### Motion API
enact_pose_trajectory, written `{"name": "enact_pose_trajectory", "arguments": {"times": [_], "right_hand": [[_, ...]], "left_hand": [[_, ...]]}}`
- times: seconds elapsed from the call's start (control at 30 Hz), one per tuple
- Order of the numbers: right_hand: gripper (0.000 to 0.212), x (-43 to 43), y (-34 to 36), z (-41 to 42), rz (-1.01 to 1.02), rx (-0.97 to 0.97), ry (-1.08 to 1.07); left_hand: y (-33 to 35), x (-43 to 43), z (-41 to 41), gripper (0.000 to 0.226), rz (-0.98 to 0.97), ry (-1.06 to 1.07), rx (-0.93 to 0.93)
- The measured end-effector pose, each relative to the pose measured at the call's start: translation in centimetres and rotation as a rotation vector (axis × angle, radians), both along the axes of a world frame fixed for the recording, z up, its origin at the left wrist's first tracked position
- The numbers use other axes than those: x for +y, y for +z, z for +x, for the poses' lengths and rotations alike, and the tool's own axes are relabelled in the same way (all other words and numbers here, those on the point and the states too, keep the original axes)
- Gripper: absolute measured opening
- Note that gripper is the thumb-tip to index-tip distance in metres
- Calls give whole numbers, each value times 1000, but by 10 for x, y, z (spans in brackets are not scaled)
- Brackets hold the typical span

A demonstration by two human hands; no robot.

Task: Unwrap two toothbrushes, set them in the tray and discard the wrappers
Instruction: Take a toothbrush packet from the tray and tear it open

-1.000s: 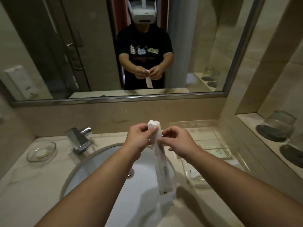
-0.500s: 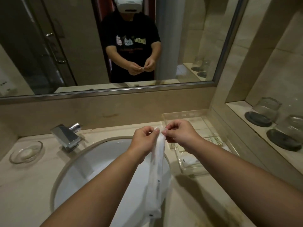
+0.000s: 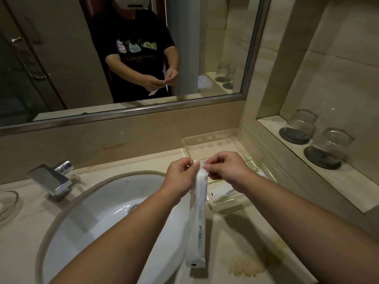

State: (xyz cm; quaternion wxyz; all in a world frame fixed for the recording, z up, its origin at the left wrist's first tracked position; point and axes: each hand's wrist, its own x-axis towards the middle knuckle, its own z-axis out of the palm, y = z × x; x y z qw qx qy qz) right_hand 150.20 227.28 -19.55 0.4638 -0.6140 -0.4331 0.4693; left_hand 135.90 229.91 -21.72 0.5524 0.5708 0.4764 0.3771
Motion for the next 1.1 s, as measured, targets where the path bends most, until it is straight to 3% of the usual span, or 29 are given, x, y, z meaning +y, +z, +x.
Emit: {"name": "enact_pose_trajectory", "arguments": {"times": [0.23,0.37,0.4,0.5,0.63,0.73,0.87,1.1], "right_hand": [[8,2,12,5,15,-119,96],[20,9,25,7,7,-215,19],[21,11,28,8,-8,-207,-32],[15,17,36,11,-65,-111,-161],[7,20,43,5,-106,32,-199],[12,22,43,6,-65,77,-286],[4,19,41,18,-39,-154,-220],[11,17,33,18,-115,-141,-117]], "left_hand": [[9,3,11,26,16,1,39],[16,5,16,19,141,55,98],[17,4,16,15,189,76,120],[16,0,16,33,233,-28,173],[12,-4,24,18,273,-155,193],[15,0,27,20,135,-93,40],[20,6,18,19,-187,-211,-200],[20,6,19,20,-333,-249,-192]]}}
